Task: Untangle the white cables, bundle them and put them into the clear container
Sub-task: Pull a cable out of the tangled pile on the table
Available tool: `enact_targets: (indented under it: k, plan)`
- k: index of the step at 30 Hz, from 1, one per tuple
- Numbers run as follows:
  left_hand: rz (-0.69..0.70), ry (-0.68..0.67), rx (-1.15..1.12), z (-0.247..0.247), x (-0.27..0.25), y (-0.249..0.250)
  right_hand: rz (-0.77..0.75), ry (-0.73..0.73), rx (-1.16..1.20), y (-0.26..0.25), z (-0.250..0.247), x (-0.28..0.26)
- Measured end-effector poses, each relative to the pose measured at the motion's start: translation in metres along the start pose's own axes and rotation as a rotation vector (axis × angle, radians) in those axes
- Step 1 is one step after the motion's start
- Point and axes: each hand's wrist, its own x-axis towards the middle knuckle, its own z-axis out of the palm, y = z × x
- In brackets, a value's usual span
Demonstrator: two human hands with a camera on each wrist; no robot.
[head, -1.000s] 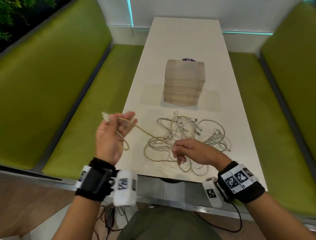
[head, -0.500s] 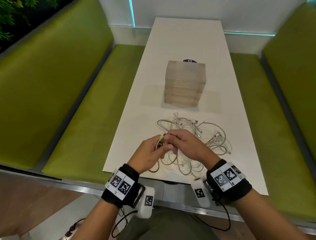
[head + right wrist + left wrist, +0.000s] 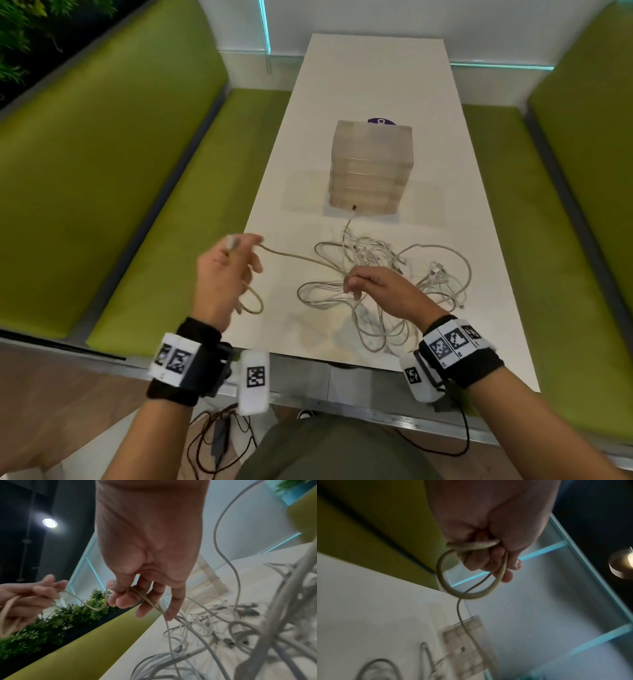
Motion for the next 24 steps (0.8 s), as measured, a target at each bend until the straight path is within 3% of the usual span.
enact_targets:
  k: [5, 9, 12, 16, 19, 24]
  plan:
    - [0.010, -0.382, 0.335, 0.049, -0.012, -0.031, -0.130, -0.044, -0.057, -0.018, 0.010, 0.007]
    - [0.138, -0.480, 0.574, 0.054, -0.014, -0.040, -0.144, -0.064, -0.110, -0.022, 0.005, 0.006]
    - [0.219, -0.417, 0.528, 0.044, -0.013, -0.027, -0.122, -0.045, -0.233, -0.013, 0.004, 0.011]
    - [0.328, -0.183, 0.357, 0.017, -0.007, -0.001, -0.056, 0.075, -0.348, 0.027, -0.004, 0.026]
    - [0.373, -0.052, 0.263, -0.009, 0.000, 0.015, -0.054, 0.129, -0.302, 0.044, -0.013, 0.028]
    - [0.341, -0.037, 0.277, -0.026, 0.002, 0.007, -0.101, 0.207, -0.345, 0.046, -0.019, 0.029]
